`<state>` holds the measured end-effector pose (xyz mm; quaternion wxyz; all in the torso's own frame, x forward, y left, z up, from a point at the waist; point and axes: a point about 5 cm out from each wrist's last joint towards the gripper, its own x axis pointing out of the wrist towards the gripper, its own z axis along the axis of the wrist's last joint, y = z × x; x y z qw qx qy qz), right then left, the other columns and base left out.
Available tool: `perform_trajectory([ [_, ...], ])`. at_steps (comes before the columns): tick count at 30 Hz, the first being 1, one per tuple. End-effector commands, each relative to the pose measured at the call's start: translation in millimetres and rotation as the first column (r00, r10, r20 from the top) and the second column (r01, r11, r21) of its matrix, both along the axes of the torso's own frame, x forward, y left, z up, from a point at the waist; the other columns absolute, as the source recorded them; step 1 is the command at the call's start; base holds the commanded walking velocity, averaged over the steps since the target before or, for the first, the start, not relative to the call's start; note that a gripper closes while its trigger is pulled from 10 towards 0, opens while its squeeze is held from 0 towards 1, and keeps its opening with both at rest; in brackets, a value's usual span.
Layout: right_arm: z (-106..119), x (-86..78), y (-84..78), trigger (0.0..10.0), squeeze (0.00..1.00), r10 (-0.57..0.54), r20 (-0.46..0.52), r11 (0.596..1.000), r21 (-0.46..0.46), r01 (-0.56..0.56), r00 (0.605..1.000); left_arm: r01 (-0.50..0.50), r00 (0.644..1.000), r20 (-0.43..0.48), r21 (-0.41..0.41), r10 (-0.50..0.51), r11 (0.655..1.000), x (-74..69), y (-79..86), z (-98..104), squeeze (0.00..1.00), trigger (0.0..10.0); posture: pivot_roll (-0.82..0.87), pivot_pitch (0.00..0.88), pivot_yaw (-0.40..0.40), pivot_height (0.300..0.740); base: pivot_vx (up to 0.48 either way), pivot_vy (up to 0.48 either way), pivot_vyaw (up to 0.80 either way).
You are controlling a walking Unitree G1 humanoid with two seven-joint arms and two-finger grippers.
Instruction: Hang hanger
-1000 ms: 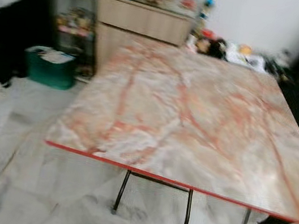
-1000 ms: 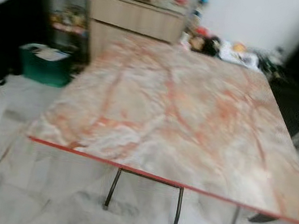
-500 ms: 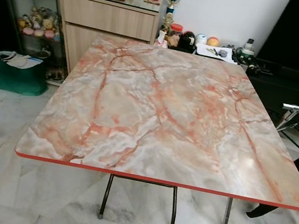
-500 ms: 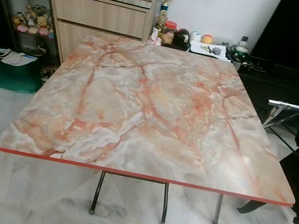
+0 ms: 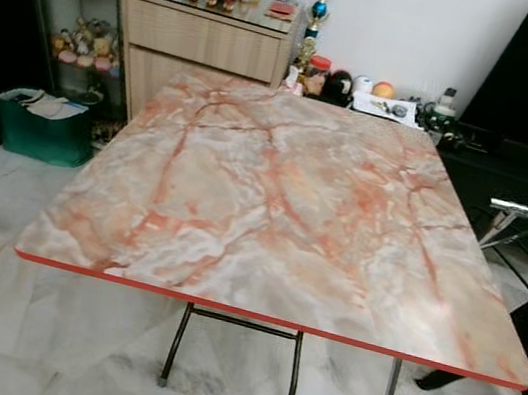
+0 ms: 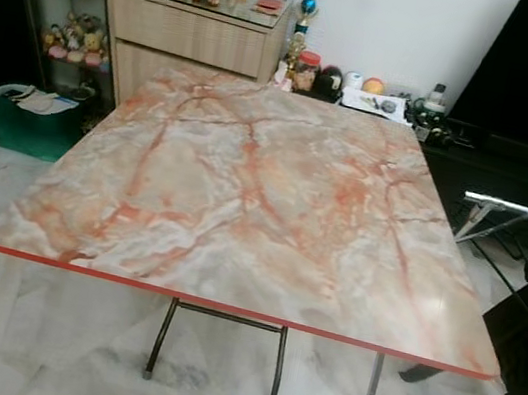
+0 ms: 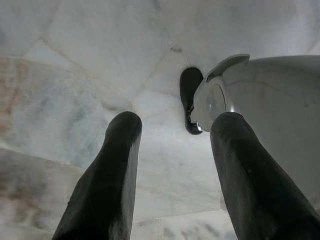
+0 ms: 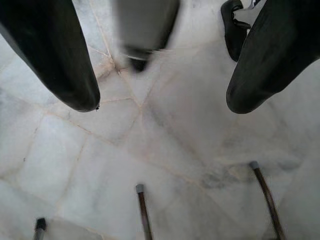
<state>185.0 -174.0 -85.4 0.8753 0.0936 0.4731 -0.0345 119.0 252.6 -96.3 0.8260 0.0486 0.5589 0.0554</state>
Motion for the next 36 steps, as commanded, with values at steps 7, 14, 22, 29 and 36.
perform_trajectory([
  [7,8,8.3,-14.6,10.0,0.0,-0.193,0.109,0.975,0.132,0.178,0.975,0.029,0.967,0.253,-0.034,-0.019,0.999,71.4,-16.1,26,0.0,10.0,0.13,0.0,-0.018,0.74,0.0,-0.48,0.0],
  [14,0,-11.1,-24.9,10.0,0.0,-0.197,0.066,0.976,0.105,0.19,0.978,0.02,0.972,0.236,-0.057,-0.006,0.998,56.5,-21.7,17,0.0,10.0,0.13,0.0,-0.036,0.74,0.0,-0.48,0.0],
  [22,-5,-25.0,-24.5,10.0,0.0,-0.183,0.058,0.978,0.111,0.175,0.981,0.032,0.976,0.218,-0.067,-0.017,0.997,38.2,-22.5,10,0.0,10.0,0.11,0.0,-0.024,0.74,0.0,-0.48,0.0],
  [29,-5,-26.6,-28.3,10.0,0.0,-0.173,0.07,0.981,0.102,0.166,0.982,0.054,0.974,0.223,-0.084,-0.034,0.995,46.7,-39.5,10,0.0,10.0,0.1,0.0,-0.034,0.74,0.0,-0.48,0.0],
  [36,-5,-28.7,-30.8,10.0,0.0,-0.183,0.061,0.979,0.098,0.177,0.981,0.038,0.973,0.231,-0.096,-0.015,0.995,50.3,-44.9,10,0.0,10.0,0.1,0.0,-0.032,0.74,0.0,-0.48,0.0],
])
